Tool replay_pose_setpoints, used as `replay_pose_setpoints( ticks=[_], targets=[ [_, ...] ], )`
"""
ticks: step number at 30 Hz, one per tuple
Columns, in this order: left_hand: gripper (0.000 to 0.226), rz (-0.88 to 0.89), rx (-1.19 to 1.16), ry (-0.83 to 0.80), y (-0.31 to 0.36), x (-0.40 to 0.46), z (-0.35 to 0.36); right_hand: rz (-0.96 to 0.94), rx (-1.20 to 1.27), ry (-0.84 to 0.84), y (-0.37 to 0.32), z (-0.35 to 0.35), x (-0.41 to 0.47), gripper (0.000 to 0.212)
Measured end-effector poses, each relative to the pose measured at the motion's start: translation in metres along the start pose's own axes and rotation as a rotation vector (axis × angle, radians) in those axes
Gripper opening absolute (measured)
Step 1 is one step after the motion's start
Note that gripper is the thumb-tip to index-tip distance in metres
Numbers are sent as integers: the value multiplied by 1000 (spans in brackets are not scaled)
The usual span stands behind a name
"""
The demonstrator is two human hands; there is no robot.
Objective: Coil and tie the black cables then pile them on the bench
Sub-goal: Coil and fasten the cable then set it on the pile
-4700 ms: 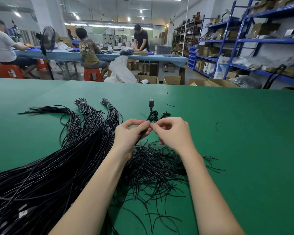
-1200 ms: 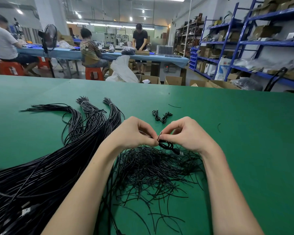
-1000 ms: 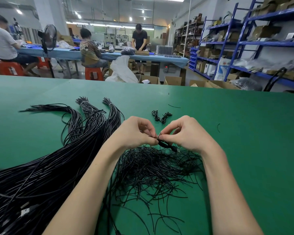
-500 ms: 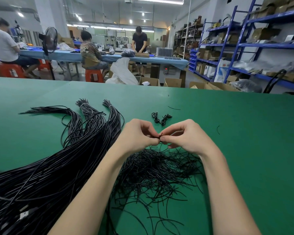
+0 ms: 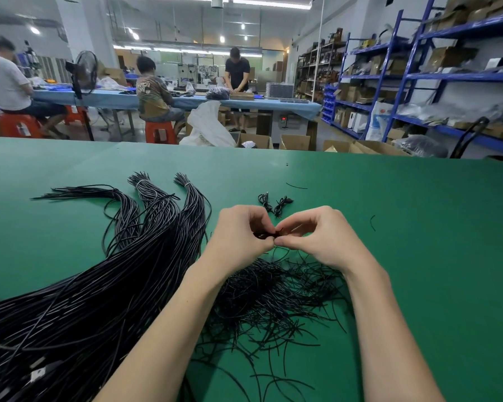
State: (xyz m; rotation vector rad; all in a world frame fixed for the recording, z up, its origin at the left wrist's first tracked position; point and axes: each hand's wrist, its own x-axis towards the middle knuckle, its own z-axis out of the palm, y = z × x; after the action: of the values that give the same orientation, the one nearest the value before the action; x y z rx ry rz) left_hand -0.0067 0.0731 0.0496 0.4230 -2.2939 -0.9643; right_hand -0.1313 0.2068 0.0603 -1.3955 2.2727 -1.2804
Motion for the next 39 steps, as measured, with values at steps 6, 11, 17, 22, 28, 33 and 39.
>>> replay_pose_setpoints(
  ticks=[6,11,17,22,28,33,39],
  targets=[
    [32,125,35,15,5,0,-3,30,178,80,4,2,-1,9],
    [34,196,99,3,6,1,0,87,326,85,6,4,-1,6],
    [27,8,-48,-147,4,4,-7,-14,102,187,7,10,0,12],
    [43,-559,-668,-396,-21,6,-34,-176,32,194,-1,17,3,11],
    [44,-710,-1082,-649,-43,0,-38,-270,34,101,-9,20,3,13],
    [45,-714,-1326,-646,-48,-4,-33,-312,89,101,-12,15,3,10],
    [20,-661,-1161,-518,-39,-1,-25,-277,93,106,-8,14,2,9]
  ],
)
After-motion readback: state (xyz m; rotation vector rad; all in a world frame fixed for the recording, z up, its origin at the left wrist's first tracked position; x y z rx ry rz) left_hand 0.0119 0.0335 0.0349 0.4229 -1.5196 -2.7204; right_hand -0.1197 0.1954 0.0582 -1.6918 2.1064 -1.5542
